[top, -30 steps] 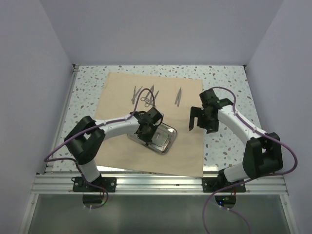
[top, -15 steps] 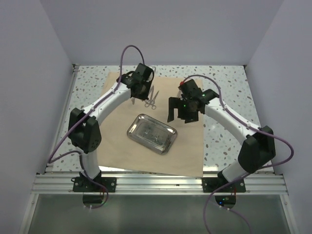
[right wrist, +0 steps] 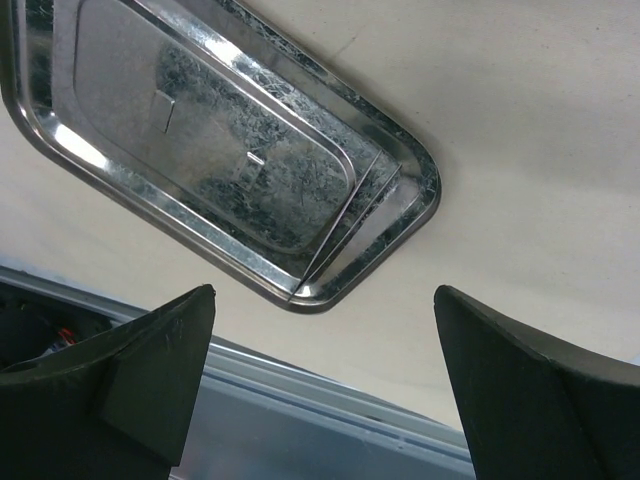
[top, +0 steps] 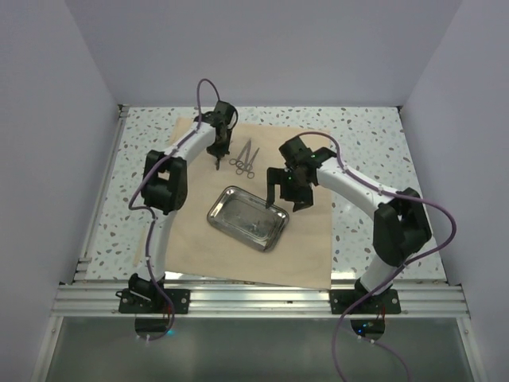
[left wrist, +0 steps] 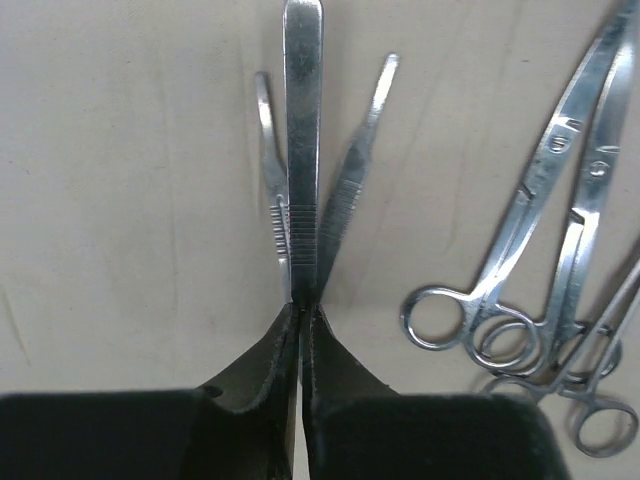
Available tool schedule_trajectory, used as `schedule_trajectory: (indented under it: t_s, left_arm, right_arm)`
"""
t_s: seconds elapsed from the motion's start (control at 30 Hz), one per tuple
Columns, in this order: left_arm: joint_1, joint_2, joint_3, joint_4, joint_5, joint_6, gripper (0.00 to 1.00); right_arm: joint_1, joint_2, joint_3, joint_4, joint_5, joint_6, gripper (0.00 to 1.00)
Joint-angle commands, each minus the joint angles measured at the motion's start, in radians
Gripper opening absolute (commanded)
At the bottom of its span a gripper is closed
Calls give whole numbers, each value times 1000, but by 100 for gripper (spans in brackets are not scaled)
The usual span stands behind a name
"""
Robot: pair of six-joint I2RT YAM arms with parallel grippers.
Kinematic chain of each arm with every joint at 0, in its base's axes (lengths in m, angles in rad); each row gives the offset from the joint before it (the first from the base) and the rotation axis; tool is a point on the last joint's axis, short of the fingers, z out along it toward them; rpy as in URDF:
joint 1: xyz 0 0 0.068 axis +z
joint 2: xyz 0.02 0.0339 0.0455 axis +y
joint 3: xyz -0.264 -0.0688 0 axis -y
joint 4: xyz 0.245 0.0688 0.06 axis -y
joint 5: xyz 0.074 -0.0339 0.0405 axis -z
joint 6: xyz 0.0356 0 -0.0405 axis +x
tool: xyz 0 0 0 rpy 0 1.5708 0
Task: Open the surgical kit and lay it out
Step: Place the medical item in the surgical kit, then pick up the medical item from the container.
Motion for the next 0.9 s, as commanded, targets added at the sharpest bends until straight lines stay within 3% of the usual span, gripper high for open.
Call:
schedule_trajectory:
  t_s: [0.0,0.03,0.13,0.17,0.27,0.37,0.53,0.87]
  left_arm:
    - [37,-3,41,7,-42,16,7]
    - [50,-1,32,10,-47,16,9]
    - [70,-19,-23,31,-39,11,32]
    - [73,-27,-35,40,-35,11,48]
    - [74,-70,-90,57,-35,10,72]
    - [74,-113,-127,65,-30,9,77]
    - [74,-226,-201,70,-4,-6,77]
    - [74,-325,-281,80,-4,-7,77]
  right_arm:
    - [18,5,8,16,-21,38,94]
    - [21,8,0,17,-21,43,94]
    - [22,14,-24,36,-21,56,93]
    - [24,15,-34,43,-18,62,92]
    - [27,23,-60,59,-13,78,91]
    - [29,26,-87,92,-7,96,89]
    - [50,81,-92,135,-17,127,82]
    - [111,140,-49,126,12,156,77]
